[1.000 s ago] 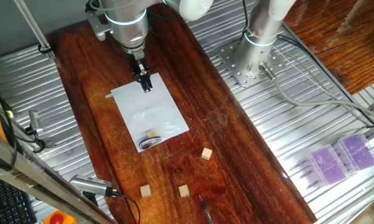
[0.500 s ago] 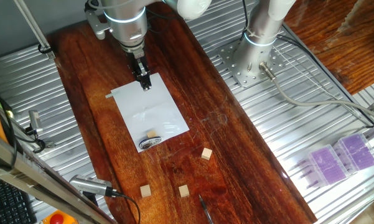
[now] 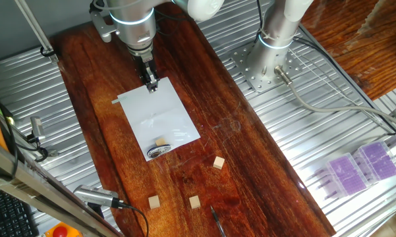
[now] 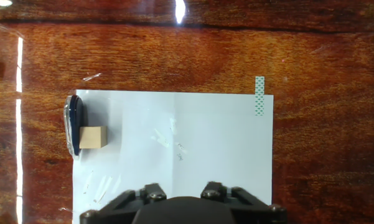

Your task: Use the correction tape on paper

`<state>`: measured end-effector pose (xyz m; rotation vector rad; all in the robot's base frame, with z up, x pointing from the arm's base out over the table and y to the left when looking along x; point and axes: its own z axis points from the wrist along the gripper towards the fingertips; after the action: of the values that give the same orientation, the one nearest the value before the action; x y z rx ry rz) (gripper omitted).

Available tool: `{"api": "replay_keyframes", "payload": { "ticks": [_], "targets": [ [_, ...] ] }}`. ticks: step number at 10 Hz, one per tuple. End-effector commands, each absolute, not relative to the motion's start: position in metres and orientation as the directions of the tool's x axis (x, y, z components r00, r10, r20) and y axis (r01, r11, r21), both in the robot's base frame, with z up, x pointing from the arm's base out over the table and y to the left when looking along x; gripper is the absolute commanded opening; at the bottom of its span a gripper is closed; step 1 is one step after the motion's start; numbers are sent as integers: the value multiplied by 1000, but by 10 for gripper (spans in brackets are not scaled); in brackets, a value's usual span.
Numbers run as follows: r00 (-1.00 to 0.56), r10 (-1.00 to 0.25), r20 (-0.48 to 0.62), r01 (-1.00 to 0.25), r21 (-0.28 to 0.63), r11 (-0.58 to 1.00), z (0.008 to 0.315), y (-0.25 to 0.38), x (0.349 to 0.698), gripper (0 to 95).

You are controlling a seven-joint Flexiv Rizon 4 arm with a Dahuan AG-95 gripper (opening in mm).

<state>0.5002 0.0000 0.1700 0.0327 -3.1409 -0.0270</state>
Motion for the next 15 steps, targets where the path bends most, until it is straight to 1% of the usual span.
{"api": "replay_keyframes", "payload": {
  "ticks": [1,12,13,15],
  "targets": [
    [-1000,-21,0,-21,17,1000,170,0,500,0],
    [-1000,-20,1,-20,16,1000,170,0,500,0],
    [-999,-43,0,-43,16,999,170,0,500,0],
    [-992,-127,-2,-127,15,992,170,0,500,0]
  ]
}}
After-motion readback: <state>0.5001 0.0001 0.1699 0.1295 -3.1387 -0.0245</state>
